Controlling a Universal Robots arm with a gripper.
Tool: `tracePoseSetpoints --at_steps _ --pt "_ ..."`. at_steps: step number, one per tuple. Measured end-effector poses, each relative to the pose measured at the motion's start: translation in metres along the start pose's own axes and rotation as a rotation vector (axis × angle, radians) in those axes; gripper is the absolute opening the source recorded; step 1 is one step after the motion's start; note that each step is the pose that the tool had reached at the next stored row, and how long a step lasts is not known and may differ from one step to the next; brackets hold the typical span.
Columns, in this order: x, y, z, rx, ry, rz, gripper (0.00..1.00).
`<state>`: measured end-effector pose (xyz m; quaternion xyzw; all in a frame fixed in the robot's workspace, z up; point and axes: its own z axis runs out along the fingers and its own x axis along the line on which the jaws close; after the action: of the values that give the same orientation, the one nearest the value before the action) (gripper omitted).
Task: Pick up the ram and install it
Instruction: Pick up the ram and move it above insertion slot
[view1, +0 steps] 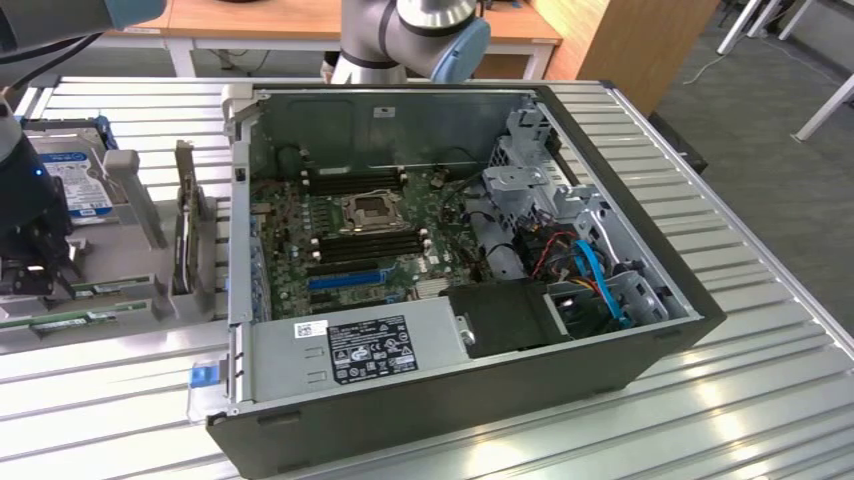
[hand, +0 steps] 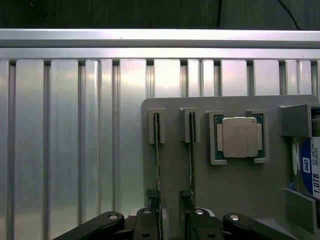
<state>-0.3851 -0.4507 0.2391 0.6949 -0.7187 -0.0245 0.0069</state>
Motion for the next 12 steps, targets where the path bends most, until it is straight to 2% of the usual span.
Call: tracePoseSetpoints --at_steps 12 --pt "0.0005 -0.0001 0.0011 0.0002 -0.0001 0.0 0.29"
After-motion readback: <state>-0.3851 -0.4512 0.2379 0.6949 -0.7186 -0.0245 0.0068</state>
